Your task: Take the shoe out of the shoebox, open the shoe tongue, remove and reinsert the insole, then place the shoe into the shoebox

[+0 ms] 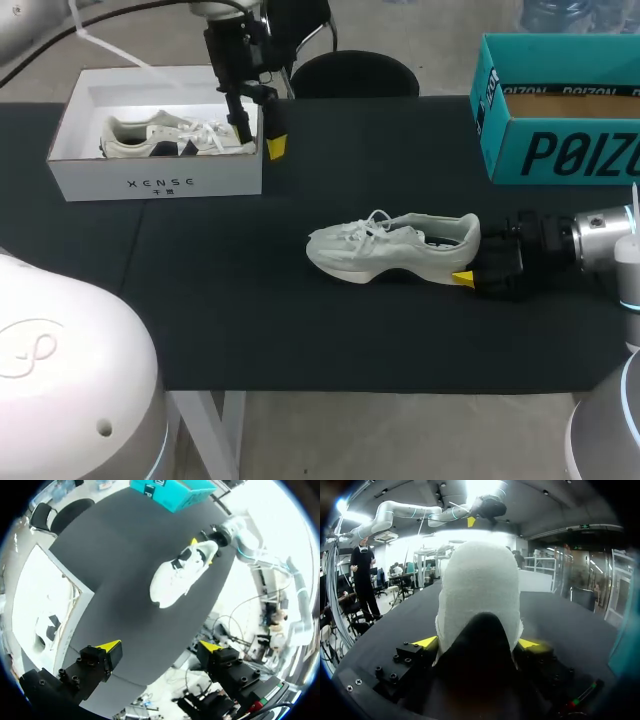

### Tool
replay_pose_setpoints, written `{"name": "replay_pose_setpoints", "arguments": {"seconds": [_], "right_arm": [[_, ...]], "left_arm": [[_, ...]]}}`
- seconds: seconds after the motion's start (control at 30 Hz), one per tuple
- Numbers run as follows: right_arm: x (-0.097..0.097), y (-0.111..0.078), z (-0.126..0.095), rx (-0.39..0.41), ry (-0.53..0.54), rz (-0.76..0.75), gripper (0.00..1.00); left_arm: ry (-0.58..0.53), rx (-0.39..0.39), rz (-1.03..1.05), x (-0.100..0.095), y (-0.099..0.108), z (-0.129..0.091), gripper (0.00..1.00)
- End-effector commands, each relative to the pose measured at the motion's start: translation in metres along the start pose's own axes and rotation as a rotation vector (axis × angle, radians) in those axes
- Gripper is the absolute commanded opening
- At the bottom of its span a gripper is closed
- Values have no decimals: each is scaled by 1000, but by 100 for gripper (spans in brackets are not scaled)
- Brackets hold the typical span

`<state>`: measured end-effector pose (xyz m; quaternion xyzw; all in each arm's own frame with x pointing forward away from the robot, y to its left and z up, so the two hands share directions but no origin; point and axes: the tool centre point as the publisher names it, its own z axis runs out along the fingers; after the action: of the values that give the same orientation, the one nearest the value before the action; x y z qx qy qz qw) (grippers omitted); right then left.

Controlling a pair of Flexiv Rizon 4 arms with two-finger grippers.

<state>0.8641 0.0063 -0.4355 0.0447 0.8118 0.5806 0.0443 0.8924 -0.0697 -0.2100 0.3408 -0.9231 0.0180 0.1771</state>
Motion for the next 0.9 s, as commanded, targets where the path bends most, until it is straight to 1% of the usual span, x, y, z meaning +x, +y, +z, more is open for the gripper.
{"name": "replay_pose_setpoints", "arguments": {"seconds": [0.03, 0.1, 0.2, 0.8, 0.87, 0.9], "right_arm": [[1, -3, 4, 4, -1, 0, 0], [1, -3, 4, 4, -1, 0, 0], [1, -3, 4, 4, -1, 0, 0], [1, -3, 4, 4, -1, 0, 0], [1, -3, 4, 4, -1, 0, 0], [1, -3, 4, 4, -1, 0, 0]], "left_arm": [[-305, -37, -141, 30, -10, 16, 100], [-398, -36, -189, 41, -12, 19, 100], [-653, -51, -228, 60, -14, 25, 100], [-653, -51, -228, 60, -14, 25, 100], [-693, -32, -350, 62, -16, 30, 100], [-673, -19, -390, 64, -17, 33, 100]]}}
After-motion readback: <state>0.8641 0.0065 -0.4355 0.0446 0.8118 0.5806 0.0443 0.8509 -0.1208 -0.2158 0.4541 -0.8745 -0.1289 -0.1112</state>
